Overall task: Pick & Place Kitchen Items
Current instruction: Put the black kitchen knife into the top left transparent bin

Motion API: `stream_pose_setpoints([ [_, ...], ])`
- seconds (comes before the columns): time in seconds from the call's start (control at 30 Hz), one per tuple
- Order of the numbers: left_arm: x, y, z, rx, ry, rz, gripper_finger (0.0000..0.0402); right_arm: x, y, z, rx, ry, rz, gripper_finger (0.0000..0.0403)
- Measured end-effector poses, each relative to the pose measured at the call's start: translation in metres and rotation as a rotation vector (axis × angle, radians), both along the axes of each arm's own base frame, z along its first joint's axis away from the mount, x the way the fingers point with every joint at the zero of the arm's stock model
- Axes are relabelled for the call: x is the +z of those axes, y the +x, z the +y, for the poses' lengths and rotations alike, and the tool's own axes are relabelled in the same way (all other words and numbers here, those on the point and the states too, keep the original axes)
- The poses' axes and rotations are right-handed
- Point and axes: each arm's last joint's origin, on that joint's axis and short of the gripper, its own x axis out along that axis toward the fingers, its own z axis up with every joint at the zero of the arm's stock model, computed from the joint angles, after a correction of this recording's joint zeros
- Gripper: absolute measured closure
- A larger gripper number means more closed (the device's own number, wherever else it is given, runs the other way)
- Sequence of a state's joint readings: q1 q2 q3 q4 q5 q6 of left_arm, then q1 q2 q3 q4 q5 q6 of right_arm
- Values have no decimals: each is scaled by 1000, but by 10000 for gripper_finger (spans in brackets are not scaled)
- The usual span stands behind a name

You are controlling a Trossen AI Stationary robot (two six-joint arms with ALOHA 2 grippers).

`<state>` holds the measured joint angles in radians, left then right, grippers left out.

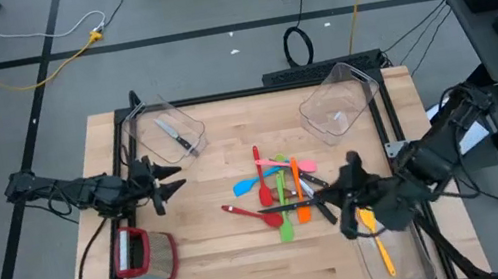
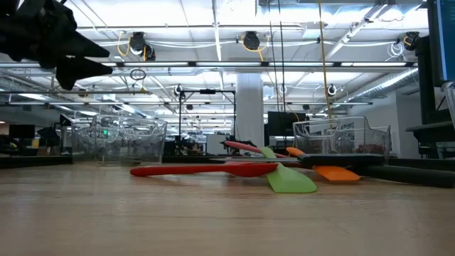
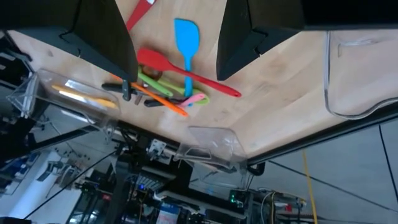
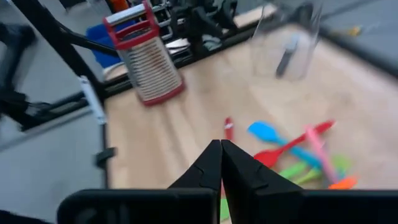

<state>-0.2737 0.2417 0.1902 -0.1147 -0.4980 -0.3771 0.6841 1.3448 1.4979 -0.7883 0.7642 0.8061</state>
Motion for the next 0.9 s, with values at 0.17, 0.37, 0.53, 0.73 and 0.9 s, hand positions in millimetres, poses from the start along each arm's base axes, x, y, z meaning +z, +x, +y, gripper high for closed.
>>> stream_pose_setpoints([
  [0.17,1,0,0,0,-4,-12,179,-1,14,-15,-19,-233,23,403],
  [0.37,1,0,0,1,-5,-12,179,-5,24,-26,22,-387,39,403],
  [0.53,1,0,0,1,-7,-14,179,-24,33,-26,88,-494,53,403],
  [0.73,1,0,0,6,-32,-20,179,-48,41,-29,203,-521,74,403],
  [0.9,1,0,0,9,-53,-25,179,-62,49,-34,315,-447,49,403],
])
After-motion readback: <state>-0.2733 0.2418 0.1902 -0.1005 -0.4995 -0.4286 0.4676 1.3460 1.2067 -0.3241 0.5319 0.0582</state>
